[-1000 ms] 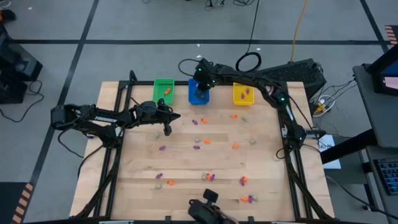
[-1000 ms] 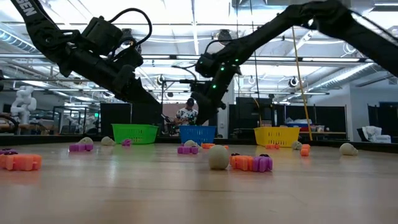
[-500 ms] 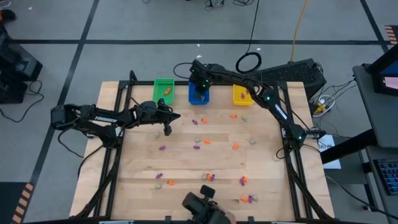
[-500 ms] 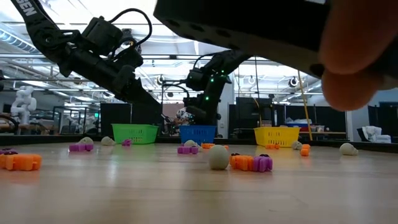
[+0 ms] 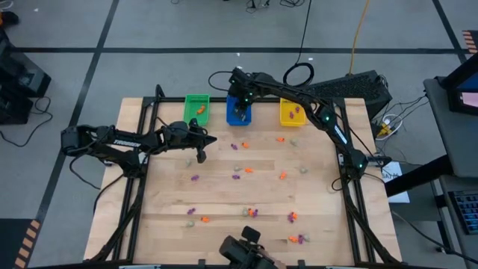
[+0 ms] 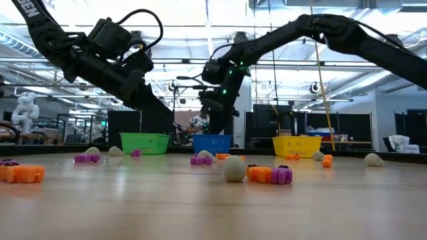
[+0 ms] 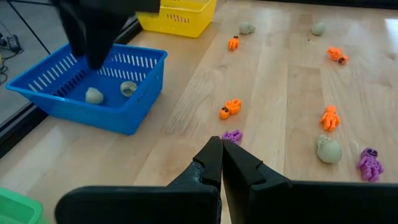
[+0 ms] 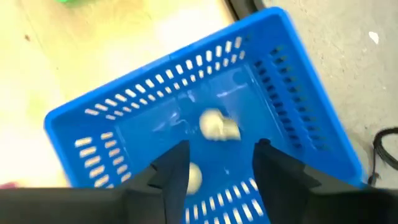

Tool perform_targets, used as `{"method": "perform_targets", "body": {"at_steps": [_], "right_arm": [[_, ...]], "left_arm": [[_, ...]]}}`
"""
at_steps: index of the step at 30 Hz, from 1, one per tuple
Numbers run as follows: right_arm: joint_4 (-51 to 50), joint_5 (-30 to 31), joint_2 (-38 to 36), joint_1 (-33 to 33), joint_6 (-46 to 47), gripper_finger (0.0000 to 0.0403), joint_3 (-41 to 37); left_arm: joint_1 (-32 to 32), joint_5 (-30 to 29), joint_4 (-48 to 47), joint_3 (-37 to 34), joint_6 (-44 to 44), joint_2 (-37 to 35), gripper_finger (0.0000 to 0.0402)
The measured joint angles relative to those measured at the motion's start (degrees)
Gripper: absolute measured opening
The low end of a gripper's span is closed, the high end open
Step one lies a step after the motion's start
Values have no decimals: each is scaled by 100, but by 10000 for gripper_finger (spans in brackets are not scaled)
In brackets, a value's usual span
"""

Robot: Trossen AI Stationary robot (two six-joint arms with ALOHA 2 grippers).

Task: Sort Halloween decoration
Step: Put the orange skeleton toy into the green bin

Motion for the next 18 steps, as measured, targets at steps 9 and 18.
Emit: {"method": "perform_targets", "body": {"at_steps": [9, 18], "right_arm": [[-114, -359, -319, 425, 274, 14, 0], [418, -1043, -456, 930, 572, 1, -6]], "left_arm": [[4, 0, -3, 0, 48, 0, 11], [4, 0, -28, 0, 46, 0, 11]]}}
